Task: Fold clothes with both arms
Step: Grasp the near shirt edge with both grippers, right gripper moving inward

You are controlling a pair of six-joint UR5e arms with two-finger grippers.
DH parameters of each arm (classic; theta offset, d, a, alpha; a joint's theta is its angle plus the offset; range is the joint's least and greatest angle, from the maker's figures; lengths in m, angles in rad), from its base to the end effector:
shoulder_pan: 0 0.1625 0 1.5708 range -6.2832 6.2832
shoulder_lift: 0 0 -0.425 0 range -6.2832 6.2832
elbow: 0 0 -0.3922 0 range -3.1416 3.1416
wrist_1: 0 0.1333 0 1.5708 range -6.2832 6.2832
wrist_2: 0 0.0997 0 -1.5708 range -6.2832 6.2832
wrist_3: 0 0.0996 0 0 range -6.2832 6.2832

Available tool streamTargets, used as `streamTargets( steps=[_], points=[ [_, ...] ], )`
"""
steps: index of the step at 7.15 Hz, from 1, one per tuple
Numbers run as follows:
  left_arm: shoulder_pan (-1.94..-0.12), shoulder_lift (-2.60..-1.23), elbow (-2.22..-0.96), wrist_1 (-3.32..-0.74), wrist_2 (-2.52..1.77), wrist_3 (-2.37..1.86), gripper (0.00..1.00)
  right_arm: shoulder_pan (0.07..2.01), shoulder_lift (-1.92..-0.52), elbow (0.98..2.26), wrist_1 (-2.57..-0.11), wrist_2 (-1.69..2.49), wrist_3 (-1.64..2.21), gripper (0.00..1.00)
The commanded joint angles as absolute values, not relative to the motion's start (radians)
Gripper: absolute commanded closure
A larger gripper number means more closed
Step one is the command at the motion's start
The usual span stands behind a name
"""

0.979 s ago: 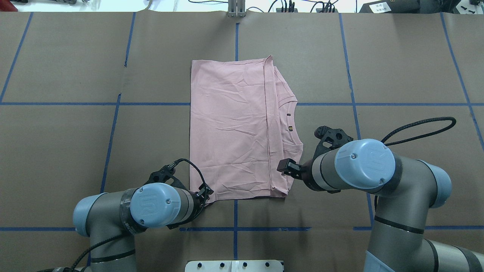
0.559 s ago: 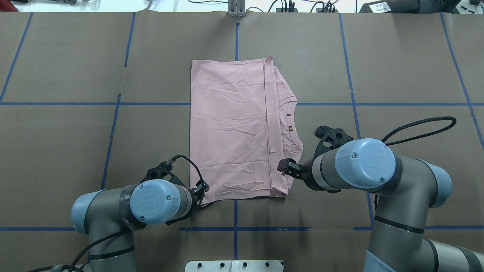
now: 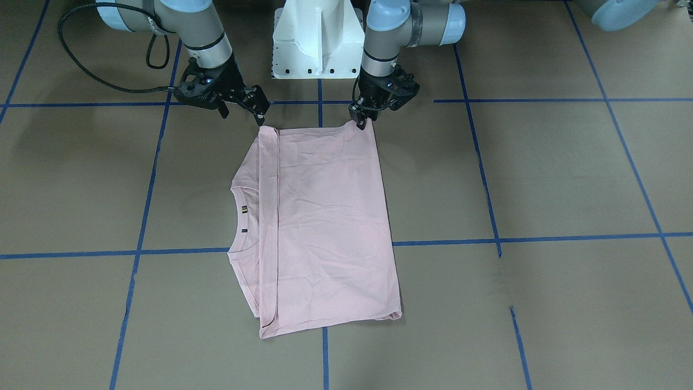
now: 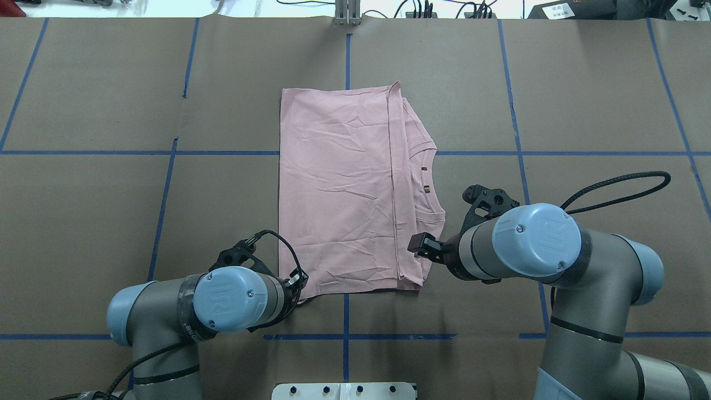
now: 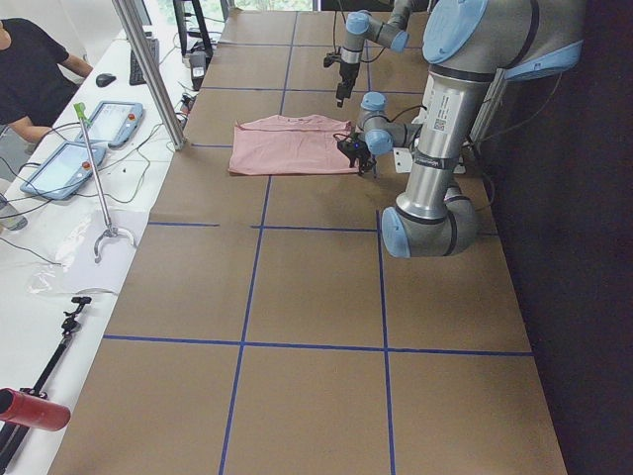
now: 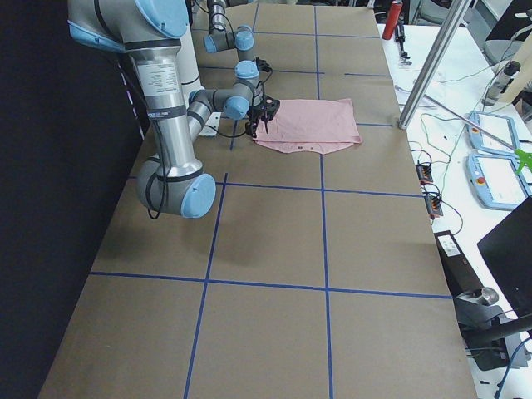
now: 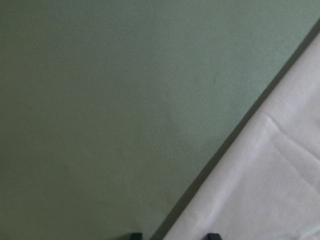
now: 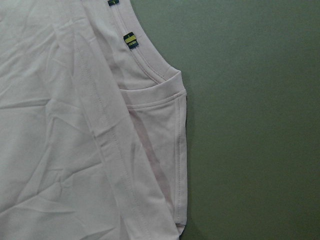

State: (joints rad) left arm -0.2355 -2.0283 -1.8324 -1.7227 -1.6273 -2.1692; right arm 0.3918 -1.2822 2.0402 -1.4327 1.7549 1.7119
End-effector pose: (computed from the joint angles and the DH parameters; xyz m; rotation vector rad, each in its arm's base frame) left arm 0.5761 -0.2695 0.2732 -0.2146 0.8691 -0.7546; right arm -0.4593 -0.3143 0.2836 -0.0590 -0.9147 0.4130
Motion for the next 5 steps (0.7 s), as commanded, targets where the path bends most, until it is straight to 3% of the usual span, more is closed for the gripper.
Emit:
streamTargets(
  steps=[1,5],
  points=[
    [-0.235,-2.031,-1.836,-1.723,-1.628,-2.161,1.00,0.393,-1.282,2.040,-1.433,1.755,1.712,0.00],
    [-0.245,-2.028,-1.862,-1.701,-1.629,-2.129,1.00,0.387,-1.279,2.030,-1.433,1.753,1.764,0.00]
  ],
)
